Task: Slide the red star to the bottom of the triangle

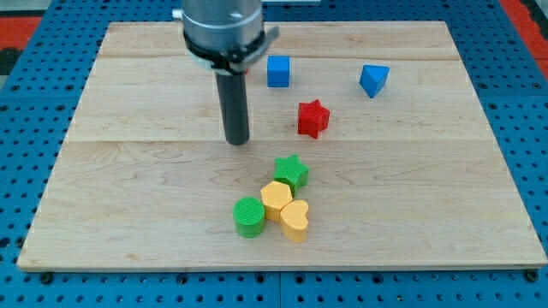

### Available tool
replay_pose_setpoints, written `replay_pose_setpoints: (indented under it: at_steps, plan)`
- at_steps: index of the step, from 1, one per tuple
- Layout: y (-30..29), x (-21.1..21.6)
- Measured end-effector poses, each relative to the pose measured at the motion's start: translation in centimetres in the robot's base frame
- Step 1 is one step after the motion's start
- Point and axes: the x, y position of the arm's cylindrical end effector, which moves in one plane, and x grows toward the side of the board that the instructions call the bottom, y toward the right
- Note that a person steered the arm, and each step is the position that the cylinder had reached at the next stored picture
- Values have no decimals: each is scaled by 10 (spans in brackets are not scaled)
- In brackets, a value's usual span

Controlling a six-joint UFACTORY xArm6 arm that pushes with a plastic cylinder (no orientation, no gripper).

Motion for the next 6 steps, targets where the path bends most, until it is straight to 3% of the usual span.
replay_pose_setpoints:
  at_steps: [1,3,4,5,6]
  plan:
    - [3,-46]
    - [113,-31]
    - [124,-2]
    - [163,0]
    - [139,11]
